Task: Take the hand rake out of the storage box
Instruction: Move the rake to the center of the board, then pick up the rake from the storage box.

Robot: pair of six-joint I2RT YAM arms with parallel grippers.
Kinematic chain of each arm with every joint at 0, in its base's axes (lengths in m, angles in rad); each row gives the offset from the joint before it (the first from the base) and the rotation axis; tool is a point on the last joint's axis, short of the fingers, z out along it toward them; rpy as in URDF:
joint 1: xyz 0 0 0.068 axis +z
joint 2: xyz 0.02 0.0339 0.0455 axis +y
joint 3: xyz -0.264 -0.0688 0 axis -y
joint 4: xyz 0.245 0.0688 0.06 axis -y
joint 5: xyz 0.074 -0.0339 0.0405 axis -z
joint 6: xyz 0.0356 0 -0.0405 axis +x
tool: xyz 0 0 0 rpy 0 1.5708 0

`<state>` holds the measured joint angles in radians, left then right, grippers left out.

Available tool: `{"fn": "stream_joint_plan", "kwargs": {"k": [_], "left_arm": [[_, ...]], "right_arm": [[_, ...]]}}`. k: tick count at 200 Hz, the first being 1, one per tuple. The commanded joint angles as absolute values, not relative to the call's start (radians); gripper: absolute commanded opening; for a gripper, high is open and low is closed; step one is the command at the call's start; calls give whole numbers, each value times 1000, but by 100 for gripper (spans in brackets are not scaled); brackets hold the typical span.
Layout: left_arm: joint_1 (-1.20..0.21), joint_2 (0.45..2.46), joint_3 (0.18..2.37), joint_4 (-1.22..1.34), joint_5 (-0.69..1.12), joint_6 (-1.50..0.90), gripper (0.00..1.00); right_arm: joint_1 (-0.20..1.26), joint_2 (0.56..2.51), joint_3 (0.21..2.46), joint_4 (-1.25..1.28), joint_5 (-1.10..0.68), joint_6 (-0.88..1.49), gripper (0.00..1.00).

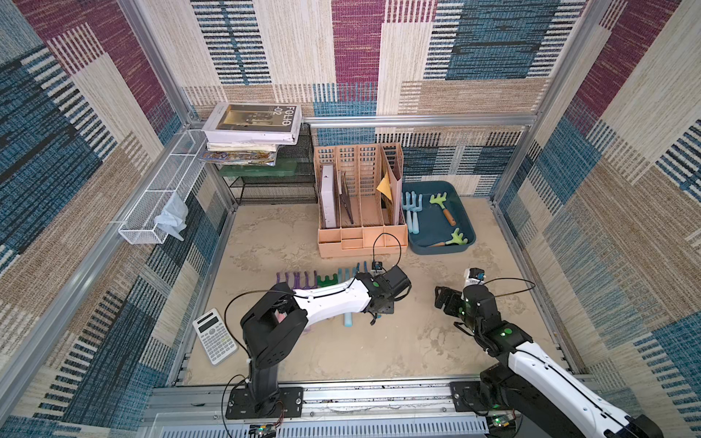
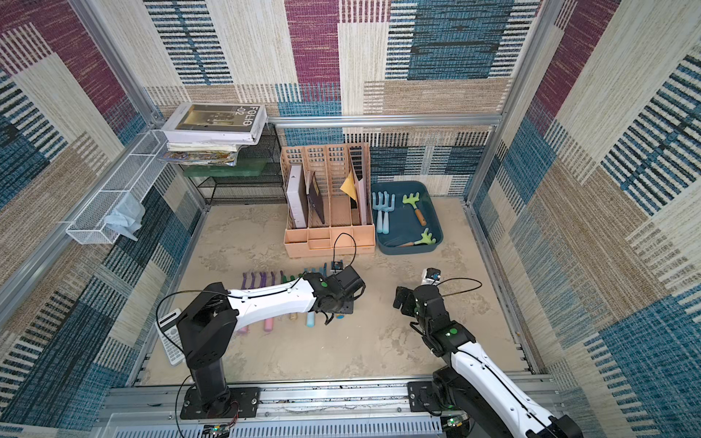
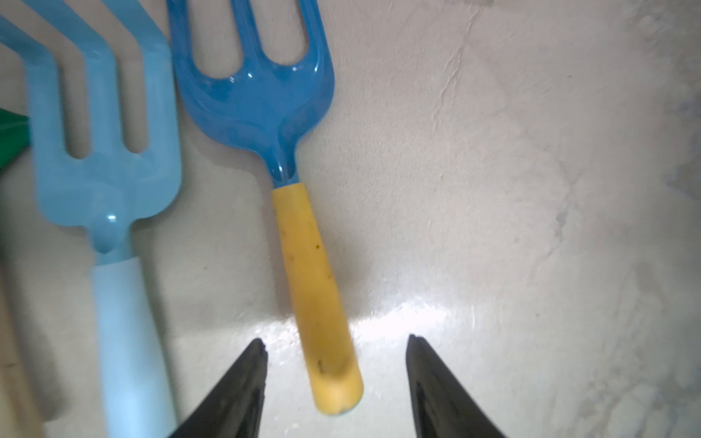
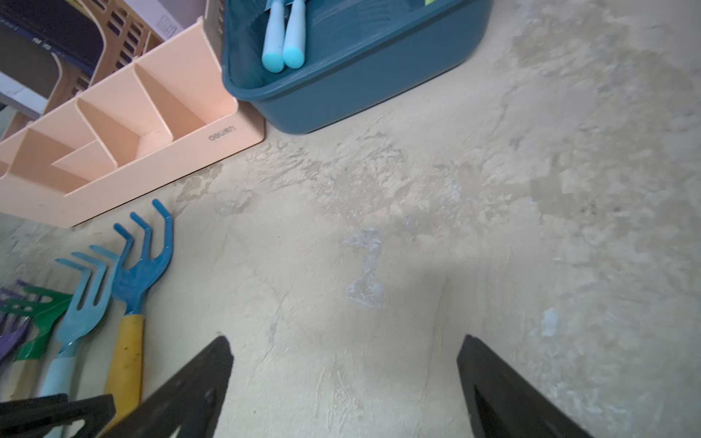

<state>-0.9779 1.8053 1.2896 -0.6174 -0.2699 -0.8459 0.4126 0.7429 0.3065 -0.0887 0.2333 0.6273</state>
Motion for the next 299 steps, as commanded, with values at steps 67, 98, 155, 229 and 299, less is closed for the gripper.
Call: {"fn": "stream_joint_plan", "kwargs": {"k": [67,98,155,229,299], "left_arm": [[-776,987,897,-752,-457,-552,95],[-705,780,722,-755,-555,-552,99],[-706,621,645,-718,-514,-575,99],[-703,700,661,-713,-520,-559,99],[-701,789,693,-721,-543,-541,99]], "right_arm": [[390,1007,558,-56,187,548,92],[361,1293,821,-150,256,512,79],[211,1861,1382,-285,154,411,59],[186,2523,2291,-622,91,331,47],[188,2646,2370,-624,82,311,42]]}}
